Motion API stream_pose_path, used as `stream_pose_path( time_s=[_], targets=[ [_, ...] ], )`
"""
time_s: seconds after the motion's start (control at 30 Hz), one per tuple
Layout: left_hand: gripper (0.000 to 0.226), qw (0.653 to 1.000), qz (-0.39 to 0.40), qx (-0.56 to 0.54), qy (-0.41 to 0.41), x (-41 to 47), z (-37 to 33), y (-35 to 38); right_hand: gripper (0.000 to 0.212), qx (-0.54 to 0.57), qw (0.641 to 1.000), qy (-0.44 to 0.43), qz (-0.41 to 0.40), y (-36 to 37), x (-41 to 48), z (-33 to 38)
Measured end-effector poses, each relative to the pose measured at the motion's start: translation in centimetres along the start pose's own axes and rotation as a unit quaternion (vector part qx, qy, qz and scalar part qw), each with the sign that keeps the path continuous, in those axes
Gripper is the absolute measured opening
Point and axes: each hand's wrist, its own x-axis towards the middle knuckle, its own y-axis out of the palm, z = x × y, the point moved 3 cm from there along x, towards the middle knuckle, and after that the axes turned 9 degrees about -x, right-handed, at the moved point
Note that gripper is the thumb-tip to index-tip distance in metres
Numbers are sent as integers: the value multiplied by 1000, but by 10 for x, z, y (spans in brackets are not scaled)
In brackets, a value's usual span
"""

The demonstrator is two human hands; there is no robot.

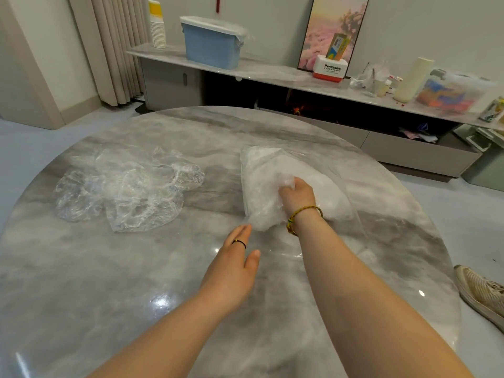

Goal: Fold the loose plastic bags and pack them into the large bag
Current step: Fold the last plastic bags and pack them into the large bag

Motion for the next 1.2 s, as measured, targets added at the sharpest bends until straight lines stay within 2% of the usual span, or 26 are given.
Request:
stream_pose_path(
  time_s=[0.07,0.17,0.23,0.33,0.4,0.47,0.57,0.67,0.77,0.83,0.93,1.2],
  targets=[
    [51,1000,0,-11,-3,1,3,-2,30,-25,998,-47,-15,6,11,11],
    [50,1000,3,-22,-6,1,5,-4,35,-129,986,-103,8,23,29,22],
    [50,1000,6,-28,-4,0,5,-4,39,-196,973,-119,24,32,40,23],
    [50,999,8,-32,-2,1,6,-5,43,-236,961,-137,43,39,47,25],
    [50,999,7,-31,-4,2,7,-5,39,-306,939,-156,18,41,49,30],
    [50,999,9,-31,-8,4,10,-6,30,-380,907,-178,-42,42,49,37],
    [50,999,10,-38,-15,8,13,-6,36,-441,875,-185,-70,50,50,38],
    [51,999,9,-42,-20,10,16,-7,50,-415,895,-162,-23,56,52,31],
    [52,999,13,-38,-23,10,18,-7,45,-310,939,-149,-10,52,48,24],
    [53,999,16,-37,-27,10,20,-7,49,-253,955,-151,20,51,41,19],
    [51,999,20,-33,-21,11,20,-8,62,-201,969,-134,60,51,34,14],
    [28,998,39,-28,39,-3,6,-18,59,-106,985,-131,32,30,1,12]
  ],
)
